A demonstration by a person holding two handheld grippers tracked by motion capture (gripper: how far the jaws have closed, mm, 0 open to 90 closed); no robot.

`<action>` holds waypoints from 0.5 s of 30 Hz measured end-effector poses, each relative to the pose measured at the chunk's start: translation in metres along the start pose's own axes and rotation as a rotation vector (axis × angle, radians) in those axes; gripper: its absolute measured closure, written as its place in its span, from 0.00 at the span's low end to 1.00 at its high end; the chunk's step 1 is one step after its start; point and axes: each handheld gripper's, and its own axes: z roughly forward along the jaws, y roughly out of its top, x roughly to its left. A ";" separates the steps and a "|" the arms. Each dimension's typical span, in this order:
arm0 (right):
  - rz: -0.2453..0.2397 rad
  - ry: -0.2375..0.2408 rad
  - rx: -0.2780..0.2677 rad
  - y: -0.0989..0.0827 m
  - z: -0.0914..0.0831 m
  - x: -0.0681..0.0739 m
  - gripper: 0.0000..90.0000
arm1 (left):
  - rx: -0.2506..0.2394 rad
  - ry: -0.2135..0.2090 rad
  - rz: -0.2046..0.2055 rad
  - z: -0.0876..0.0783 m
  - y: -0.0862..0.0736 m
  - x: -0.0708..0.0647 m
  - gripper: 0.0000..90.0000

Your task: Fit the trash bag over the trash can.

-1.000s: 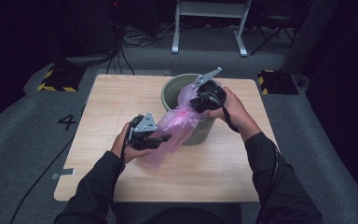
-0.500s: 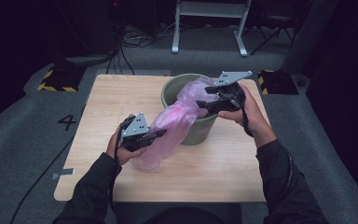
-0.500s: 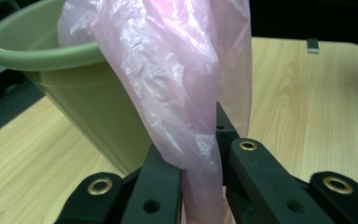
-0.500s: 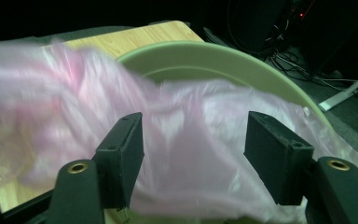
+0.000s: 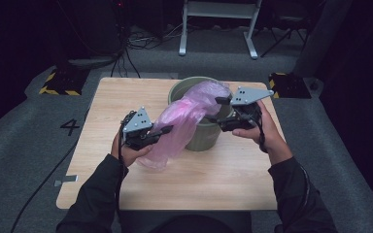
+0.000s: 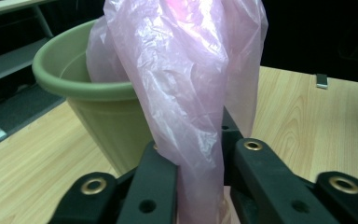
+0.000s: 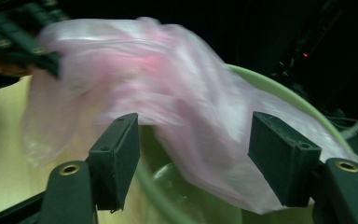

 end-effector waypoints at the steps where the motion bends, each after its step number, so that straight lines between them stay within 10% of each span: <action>1: -0.010 0.011 -0.007 -0.001 -0.001 0.004 0.37 | -0.001 -0.005 0.004 0.001 0.001 -0.001 0.89; 9: -0.030 0.030 -0.009 -0.016 0.013 0.025 0.42 | 0.020 -0.022 0.033 0.007 0.004 -0.009 0.85; 15: -0.044 0.006 0.010 -0.017 0.023 0.025 0.73 | 0.040 -0.034 0.049 0.006 0.006 -0.010 0.85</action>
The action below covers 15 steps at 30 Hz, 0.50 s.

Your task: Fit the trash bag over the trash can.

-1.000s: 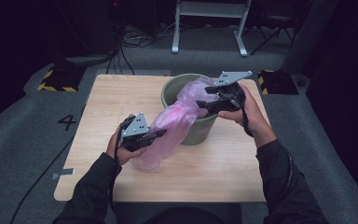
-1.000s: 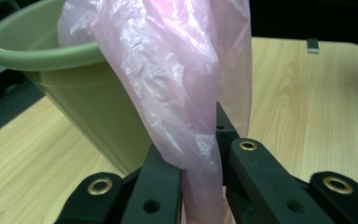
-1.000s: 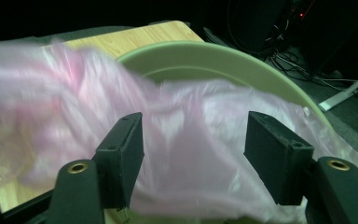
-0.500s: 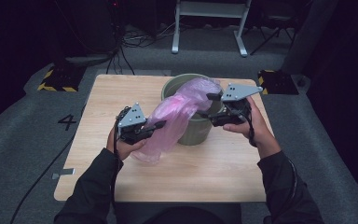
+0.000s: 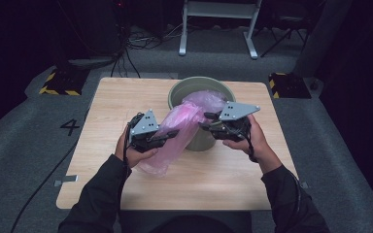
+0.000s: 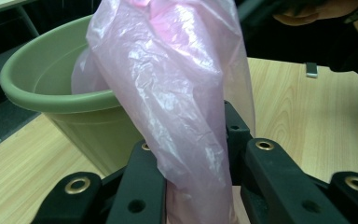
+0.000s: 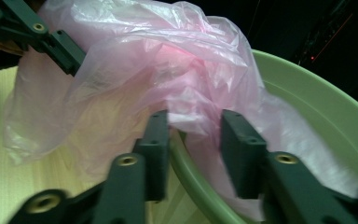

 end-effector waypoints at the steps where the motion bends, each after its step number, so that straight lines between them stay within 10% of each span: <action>1: -0.004 -0.003 0.002 0.001 0.001 0.000 0.76 | 0.004 -0.007 0.002 0.000 0.000 0.000 0.86; 6: 0.022 -0.001 -0.004 0.002 0.004 -0.005 0.96 | 0.010 0.007 0.000 0.000 0.002 -0.001 0.78; 15: 0.157 -0.050 0.018 -0.003 0.003 -0.032 1.00 | 0.002 0.031 -0.048 -0.008 0.001 -0.001 0.47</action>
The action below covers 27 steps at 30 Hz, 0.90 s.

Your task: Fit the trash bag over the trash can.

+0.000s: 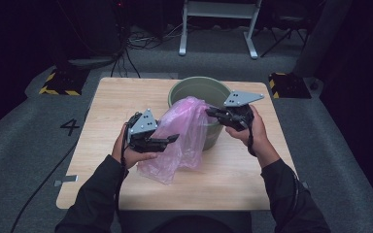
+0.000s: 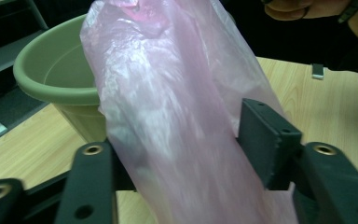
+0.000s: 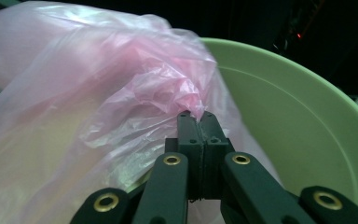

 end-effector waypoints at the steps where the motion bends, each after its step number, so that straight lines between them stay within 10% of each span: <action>1: 0.009 -0.005 0.002 -0.001 0.000 -0.004 1.00 | -0.004 -0.005 -0.004 -0.001 0.000 0.001 0.46; 14: 0.096 -0.134 0.074 -0.011 0.001 -0.043 1.00 | -0.123 0.064 -0.075 -0.030 -0.003 0.009 0.25; 27: 0.111 -0.199 0.133 -0.018 0.001 -0.061 0.98 | -0.037 -0.020 -0.035 -0.020 -0.015 0.005 0.25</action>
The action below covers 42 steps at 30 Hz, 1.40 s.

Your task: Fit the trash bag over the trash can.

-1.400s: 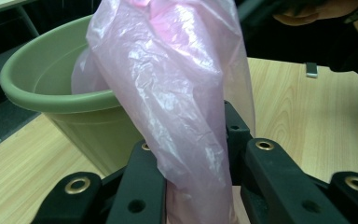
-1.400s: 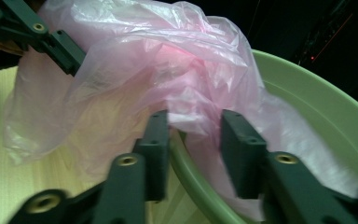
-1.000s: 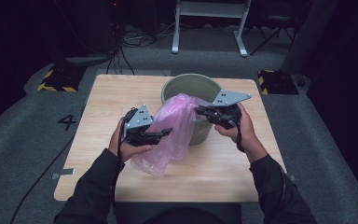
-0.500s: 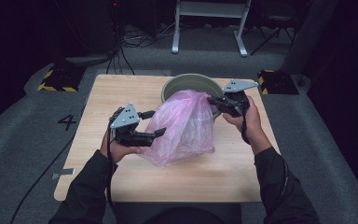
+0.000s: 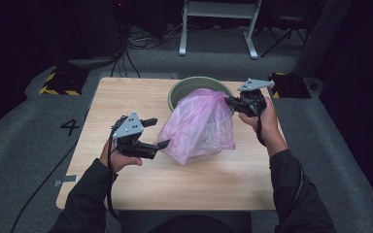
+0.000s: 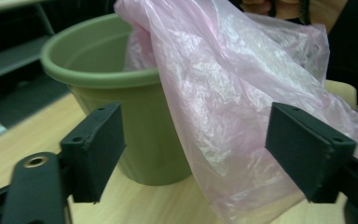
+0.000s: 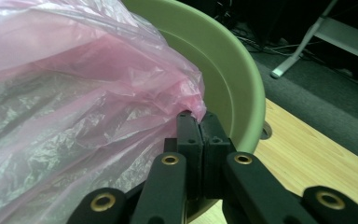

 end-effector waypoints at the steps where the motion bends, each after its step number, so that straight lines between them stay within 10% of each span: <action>1: -0.001 -0.002 0.003 0.000 0.001 0.000 0.98 | 0.010 -0.005 0.003 0.002 -0.001 0.000 0.27; 13: -0.069 -0.031 -0.054 -0.004 -0.010 0.005 0.54 | 0.112 0.041 0.051 0.031 -0.008 0.002 0.78; 19: -0.104 -0.032 -0.105 -0.012 -0.032 0.004 0.40 | 0.071 0.080 0.050 0.033 -0.008 0.004 0.95; 29: -0.220 0.135 -0.233 -0.039 -0.082 0.045 0.37 | 0.020 0.068 0.060 0.025 -0.001 -0.002 0.99; 42: -0.387 0.284 -0.278 -0.053 -0.078 0.100 0.38 | -0.022 0.100 0.017 0.024 0.024 -0.003 1.00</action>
